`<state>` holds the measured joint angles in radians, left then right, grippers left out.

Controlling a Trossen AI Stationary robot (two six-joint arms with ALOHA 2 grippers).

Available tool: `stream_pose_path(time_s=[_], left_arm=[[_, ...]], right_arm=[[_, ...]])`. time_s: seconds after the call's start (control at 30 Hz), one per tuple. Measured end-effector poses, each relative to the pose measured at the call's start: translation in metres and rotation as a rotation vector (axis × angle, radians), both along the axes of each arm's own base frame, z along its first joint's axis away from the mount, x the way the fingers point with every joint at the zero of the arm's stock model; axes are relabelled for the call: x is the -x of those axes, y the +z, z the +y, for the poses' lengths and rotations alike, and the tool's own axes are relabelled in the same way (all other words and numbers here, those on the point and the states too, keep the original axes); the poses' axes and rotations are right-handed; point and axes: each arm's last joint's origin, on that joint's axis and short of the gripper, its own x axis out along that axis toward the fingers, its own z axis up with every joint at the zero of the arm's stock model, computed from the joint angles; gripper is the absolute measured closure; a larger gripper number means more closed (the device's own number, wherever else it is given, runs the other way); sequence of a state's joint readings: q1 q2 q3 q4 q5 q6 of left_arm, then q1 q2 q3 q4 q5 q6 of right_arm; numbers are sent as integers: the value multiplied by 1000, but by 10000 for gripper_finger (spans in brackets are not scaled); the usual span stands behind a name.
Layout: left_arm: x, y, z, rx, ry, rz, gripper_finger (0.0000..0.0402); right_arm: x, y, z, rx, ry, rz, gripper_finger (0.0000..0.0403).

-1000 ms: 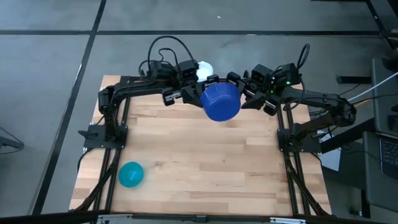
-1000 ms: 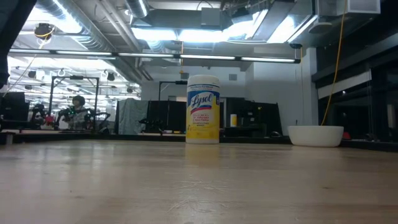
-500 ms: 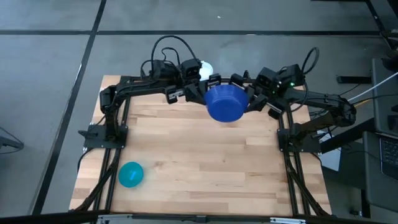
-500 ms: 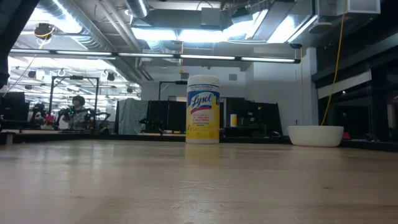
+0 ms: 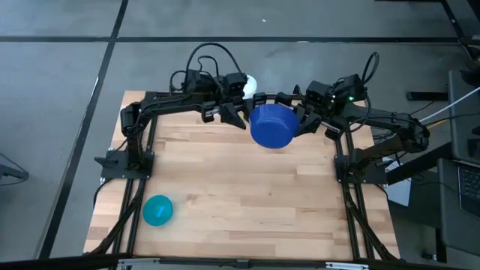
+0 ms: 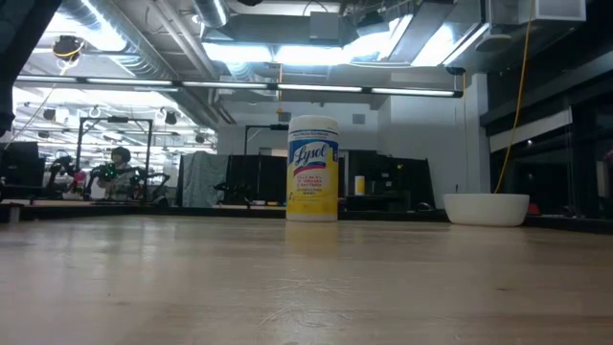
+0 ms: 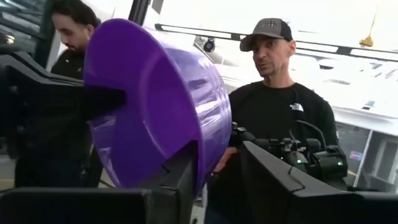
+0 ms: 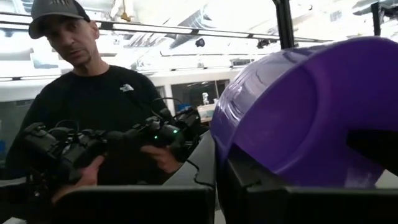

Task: Nest bowls inside each other
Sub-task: Stack the dark blue bowl on top of the red bowl

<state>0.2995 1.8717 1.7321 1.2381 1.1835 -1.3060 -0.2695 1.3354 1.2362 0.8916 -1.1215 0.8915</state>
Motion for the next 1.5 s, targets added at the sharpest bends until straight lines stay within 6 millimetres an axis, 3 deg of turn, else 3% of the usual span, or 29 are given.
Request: stream_pose_path(time_s=[0.27,0.47,0.6,0.73,0.83,0.97,1.1,1.2,1.33,1.5], left_arm=[[-1,0,-7,-67,14,-101,275],[-6,0,-26,-75,24,-191,275],[-13,-4,-30,-64,23,-118,274],[-24,-26,-29,-120,2,-24,274],[-29,-38,-27,-119,43,-14,274],[-31,-44,-20,-101,65,35,274],[-31,-48,-11,-127,42,90,274],[-30,-56,7,-130,20,211,274],[-27,-73,39,-126,54,344,275],[-13,-101,81,-115,130,484,288]], right_arm=[[2,5,5,-45,20,-1,400],[4,22,16,-47,70,4,401],[14,50,23,-11,99,-67,401],[46,94,27,42,75,-260,401],[47,103,20,54,45,-237,401],[46,98,4,66,-19,-129,401],[27,66,-16,70,-87,74,401],[13,34,-33,58,-182,211,401],[15,9,-54,62,-310,281,401],[35,10,-81,55,-472,265,401]])
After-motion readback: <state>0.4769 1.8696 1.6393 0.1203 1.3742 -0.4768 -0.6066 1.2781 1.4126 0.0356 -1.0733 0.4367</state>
